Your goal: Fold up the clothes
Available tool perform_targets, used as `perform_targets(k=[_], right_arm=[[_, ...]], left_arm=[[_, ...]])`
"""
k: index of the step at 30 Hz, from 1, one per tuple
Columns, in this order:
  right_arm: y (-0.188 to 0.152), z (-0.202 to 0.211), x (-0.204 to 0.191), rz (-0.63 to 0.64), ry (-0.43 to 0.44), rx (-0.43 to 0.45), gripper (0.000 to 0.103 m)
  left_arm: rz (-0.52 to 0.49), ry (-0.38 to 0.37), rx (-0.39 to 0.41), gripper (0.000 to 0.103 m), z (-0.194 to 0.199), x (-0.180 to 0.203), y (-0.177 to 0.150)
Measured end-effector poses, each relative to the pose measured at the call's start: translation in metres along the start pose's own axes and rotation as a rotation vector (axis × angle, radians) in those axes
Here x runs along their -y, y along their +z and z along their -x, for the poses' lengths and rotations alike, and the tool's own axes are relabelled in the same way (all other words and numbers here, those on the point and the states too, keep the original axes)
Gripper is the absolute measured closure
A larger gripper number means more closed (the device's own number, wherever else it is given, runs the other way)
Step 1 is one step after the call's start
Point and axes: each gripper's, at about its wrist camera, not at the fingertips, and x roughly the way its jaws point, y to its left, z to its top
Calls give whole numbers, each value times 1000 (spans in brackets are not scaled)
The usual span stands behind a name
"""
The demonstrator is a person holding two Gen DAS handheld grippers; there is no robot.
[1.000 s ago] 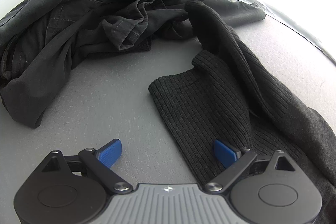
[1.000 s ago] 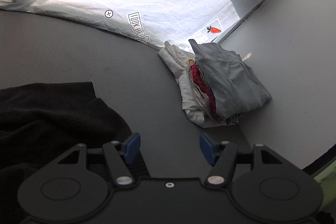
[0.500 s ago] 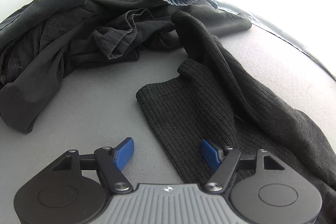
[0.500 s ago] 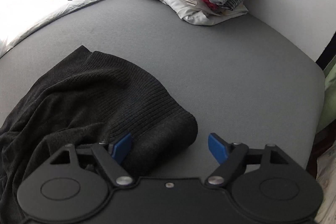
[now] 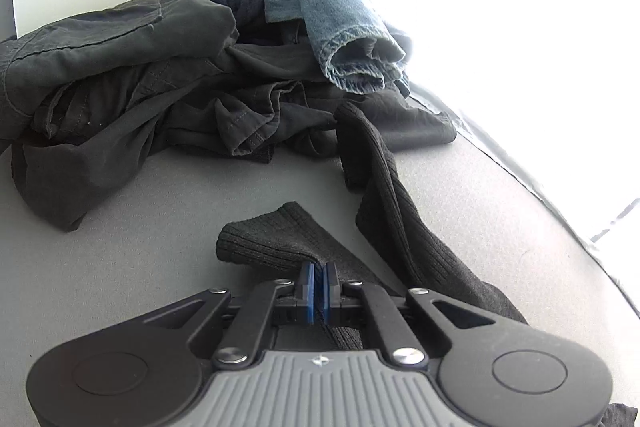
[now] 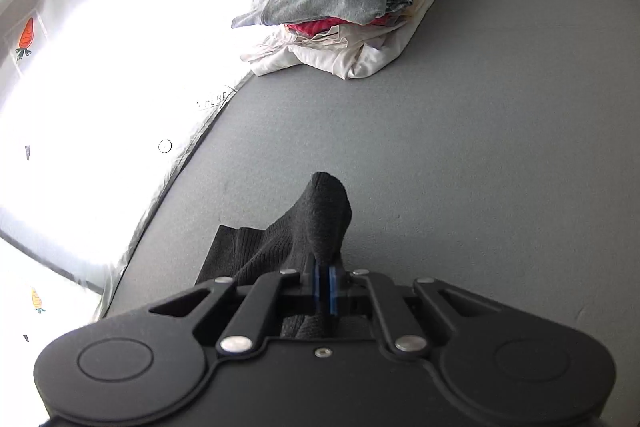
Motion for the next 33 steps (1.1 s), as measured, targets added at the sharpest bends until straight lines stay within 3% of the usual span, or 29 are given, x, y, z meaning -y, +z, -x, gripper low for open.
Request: perform_targets(k=[7,12,19,24,27,31,33], right_arm=[[42,25,19,35,89,32,98],[54,37,52,82,42,28,98],[59,38,117,62,-62,-34,98],[45,18,147,67,-160,-126,98],[35,9,141,194,-215,-148,92],[26,7,125,367,-291,-126,75],[24,8,120,406,-310,-112,67]], left_arm=[[29,-44,140,99,83,-2,-8],[24,-60,164,99,127,-15,-38],[-113,73,44,99,140,-31,-114],[-19,174,-128,98,125,-71,-153],[-72,231,-173,93,124,-80,-161],[-79,245,-135,66,137,-93,-156],[-60,238,-110,61,143,-100,-148]])
